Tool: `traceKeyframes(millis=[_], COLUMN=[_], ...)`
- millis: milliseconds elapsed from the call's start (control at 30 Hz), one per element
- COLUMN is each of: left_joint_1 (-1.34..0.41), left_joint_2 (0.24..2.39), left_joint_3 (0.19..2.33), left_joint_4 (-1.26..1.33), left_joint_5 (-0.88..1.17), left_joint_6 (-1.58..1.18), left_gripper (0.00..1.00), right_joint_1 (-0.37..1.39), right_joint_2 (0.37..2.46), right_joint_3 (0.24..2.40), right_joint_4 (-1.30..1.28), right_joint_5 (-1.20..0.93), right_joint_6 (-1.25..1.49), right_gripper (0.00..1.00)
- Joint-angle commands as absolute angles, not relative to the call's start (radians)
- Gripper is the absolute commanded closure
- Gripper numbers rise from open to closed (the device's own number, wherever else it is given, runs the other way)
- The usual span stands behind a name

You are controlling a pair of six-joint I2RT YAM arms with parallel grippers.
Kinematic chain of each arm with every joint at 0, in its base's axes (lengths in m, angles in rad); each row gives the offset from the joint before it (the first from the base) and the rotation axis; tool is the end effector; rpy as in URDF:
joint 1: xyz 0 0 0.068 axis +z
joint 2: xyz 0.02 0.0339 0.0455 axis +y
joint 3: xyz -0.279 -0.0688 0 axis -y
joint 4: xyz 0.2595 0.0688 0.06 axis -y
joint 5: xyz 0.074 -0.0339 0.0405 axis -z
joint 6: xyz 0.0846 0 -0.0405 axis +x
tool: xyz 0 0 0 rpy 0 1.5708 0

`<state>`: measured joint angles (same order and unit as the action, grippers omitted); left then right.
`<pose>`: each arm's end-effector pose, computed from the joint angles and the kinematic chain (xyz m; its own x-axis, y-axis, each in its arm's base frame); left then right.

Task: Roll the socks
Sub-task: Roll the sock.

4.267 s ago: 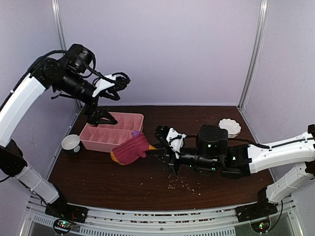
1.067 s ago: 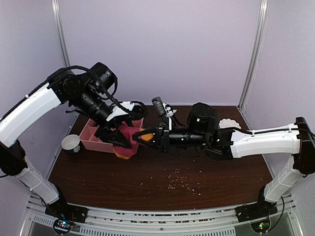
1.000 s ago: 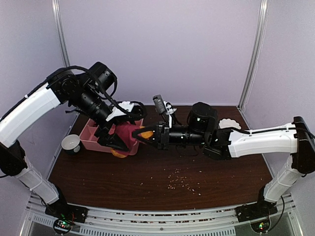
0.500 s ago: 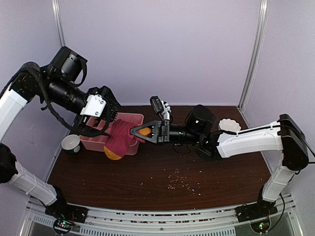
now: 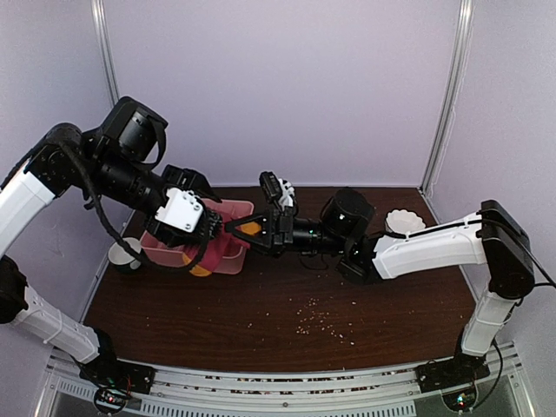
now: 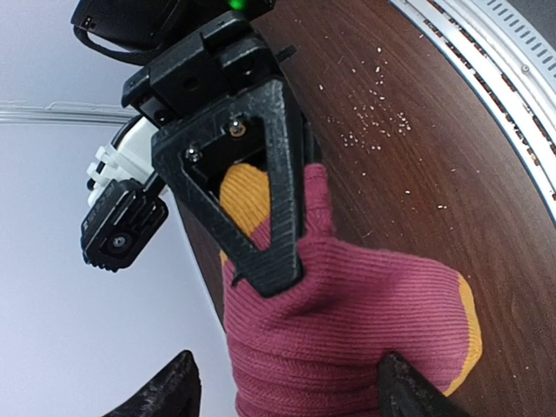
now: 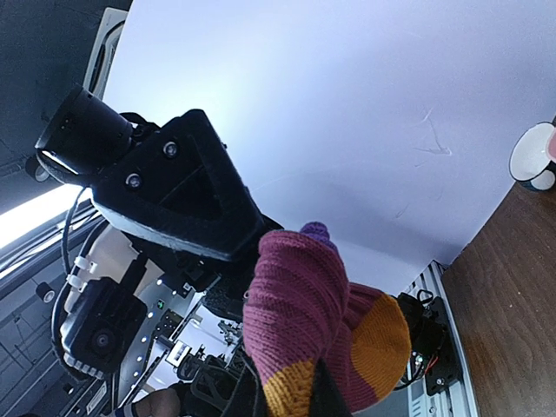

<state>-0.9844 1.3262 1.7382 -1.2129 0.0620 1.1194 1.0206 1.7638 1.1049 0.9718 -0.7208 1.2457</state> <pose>0.1486 -0.2332 0.4293 0.5962 0.7255 -0.3437 0.7306 -0.3129 0.6069 0.1858 0.4096 0.3182 -0.8666 -0.0512 -0.4964 -0.4619 -0.2941 0.8367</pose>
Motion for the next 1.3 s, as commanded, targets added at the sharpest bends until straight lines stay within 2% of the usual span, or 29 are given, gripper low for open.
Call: traceKeyframes(millis=[0,100,300,433,500,667,733,867,933,967,1000,1033,1133,1267], left_joint_1=[-1.001,-1.019,-1.047,-1.055,-1.062,-1.083,-1.087,-1.082,-1.059,-1.040,-1.018,-0.992,-0.920,-0.842], left_joint_2=[1.328,1.325,1.316,1.299,1.289,1.254,1.246,1.273,1.324,1.357,1.396,1.437,1.555,1.669], left_joint_3=[1.705,1.674,1.597,1.548,1.530,1.435,1.393,1.453,1.573,1.647,1.752,1.827,2.036,2.207], left_joint_4=[-1.124,-1.088,-0.928,-0.814,-0.772,-0.670,-0.633,-0.739,-0.915,-1.022,-1.110,-1.209,-1.443,-1.611], left_joint_5=[-0.004,-0.041,-0.205,-0.288,-0.319,-0.389,-0.421,-0.392,-0.296,-0.229,-0.152,-0.071,0.182,0.446], left_joint_6=[1.096,1.101,1.171,1.210,1.226,1.308,1.334,1.234,1.109,1.039,0.976,0.900,0.767,0.675], left_gripper=[0.30,0.36,0.60,0.63,0.68,0.87,1.00,1.00,1.00,1.00,1.00,1.00,1.00,1.00], right_joint_1=[1.018,1.020,1.021,1.020,1.019,1.018,1.017,1.003,0.982,0.968,0.955,0.944,0.935,0.973], right_joint_2=[1.777,1.796,1.810,1.813,1.812,1.830,1.835,1.793,1.747,1.725,1.694,1.657,1.532,1.382], right_joint_3=[1.143,1.158,1.176,1.176,1.169,1.161,1.164,1.137,1.105,1.087,1.070,1.049,1.029,1.017], right_joint_4=[1.057,1.091,1.113,1.114,1.116,1.139,1.130,1.071,1.022,0.995,0.969,0.919,0.647,0.288], right_joint_5=[-0.696,-0.693,-0.674,-0.655,-0.637,-0.588,-0.582,-0.591,-0.596,-0.599,-0.606,-0.599,-0.548,-0.315], right_joint_6=[1.291,1.329,1.390,1.415,1.426,1.493,1.510,1.434,1.349,1.304,1.245,1.176,0.877,0.463], right_gripper=[1.00,1.00,1.00,1.00,1.00,1.00,1.00,0.77,0.58,0.26,0.03,0.00,0.01,0.00])
